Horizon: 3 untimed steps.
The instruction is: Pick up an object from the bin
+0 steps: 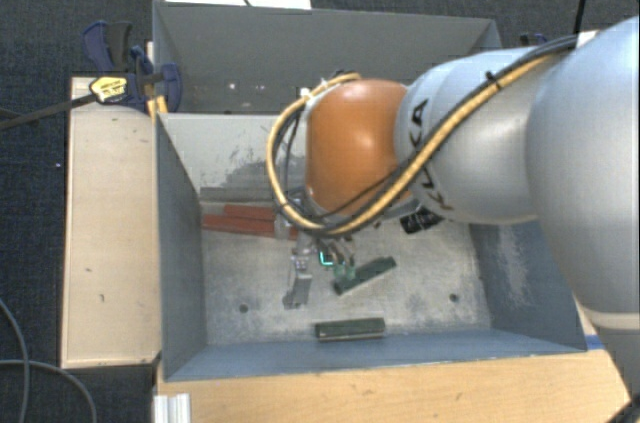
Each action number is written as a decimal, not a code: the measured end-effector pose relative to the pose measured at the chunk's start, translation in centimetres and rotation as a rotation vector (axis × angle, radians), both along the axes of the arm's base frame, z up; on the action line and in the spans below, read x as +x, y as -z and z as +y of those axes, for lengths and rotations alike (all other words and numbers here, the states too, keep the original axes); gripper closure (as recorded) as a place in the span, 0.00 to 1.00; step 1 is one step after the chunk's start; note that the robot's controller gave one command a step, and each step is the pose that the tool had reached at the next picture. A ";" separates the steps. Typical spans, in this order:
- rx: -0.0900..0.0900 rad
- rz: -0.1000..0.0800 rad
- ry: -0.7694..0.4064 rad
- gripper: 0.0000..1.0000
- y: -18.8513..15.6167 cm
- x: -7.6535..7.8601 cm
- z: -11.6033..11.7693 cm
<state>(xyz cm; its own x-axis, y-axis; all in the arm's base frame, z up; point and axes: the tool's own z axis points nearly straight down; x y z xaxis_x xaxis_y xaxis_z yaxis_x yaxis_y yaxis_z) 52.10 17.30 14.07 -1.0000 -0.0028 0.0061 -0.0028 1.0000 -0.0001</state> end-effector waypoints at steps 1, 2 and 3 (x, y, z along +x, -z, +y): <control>0.001 -0.008 0.005 0.00 -0.4 0.2 -0.1; 0.002 -0.007 -0.061 0.00 -2.5 1.9 -3.8; 0.001 -0.013 -0.101 0.00 0.8 0.2 -5.8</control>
Offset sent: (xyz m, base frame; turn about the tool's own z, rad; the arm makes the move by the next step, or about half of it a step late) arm 0.0281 -0.0609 0.0369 -0.0892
